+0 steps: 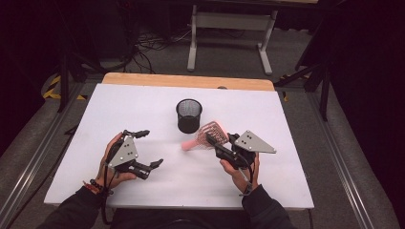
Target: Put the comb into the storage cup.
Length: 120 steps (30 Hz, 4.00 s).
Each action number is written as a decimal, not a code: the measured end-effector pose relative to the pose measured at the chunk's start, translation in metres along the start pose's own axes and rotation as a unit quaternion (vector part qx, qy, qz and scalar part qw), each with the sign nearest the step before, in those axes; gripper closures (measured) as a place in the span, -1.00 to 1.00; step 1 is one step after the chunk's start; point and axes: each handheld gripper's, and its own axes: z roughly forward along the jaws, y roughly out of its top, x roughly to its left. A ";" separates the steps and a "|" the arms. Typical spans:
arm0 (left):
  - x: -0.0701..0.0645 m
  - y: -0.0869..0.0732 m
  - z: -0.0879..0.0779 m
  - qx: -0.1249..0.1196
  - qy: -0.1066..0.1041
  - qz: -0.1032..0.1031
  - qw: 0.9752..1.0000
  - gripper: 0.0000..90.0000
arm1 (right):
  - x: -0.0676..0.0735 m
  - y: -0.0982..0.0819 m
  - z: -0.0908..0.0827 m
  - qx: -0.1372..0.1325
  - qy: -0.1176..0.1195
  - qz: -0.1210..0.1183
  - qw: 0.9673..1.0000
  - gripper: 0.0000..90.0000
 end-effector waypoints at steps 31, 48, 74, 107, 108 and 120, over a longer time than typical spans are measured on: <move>0.013 -0.057 -0.065 0.009 0.046 -0.057 0.997 -0.94 | -0.022 0.033 -0.008 -0.010 -0.019 -0.021 1.000 0.41; 0.012 -0.058 -0.064 0.009 0.041 -0.062 0.997 -0.91 | -0.039 0.078 -0.006 -0.038 -0.034 -0.032 0.998 0.41; 0.013 -0.058 -0.066 0.001 0.033 -0.072 0.997 -0.90 | -0.053 0.095 0.048 -0.024 -0.069 -0.024 0.997 0.41; 0.009 -0.055 -0.063 0.002 0.022 -0.069 0.997 -0.87 | -0.052 0.062 0.103 0.031 -0.065 -0.005 0.997 0.40; 0.009 -0.055 -0.063 0.006 0.022 -0.068 0.997 -0.87 | -0.052 0.061 0.103 0.032 -0.064 -0.001 0.997 0.40; 0.007 -0.055 -0.061 0.012 0.023 -0.058 0.998 -0.87 | -0.048 0.048 0.112 0.043 -0.062 0.006 0.997 0.40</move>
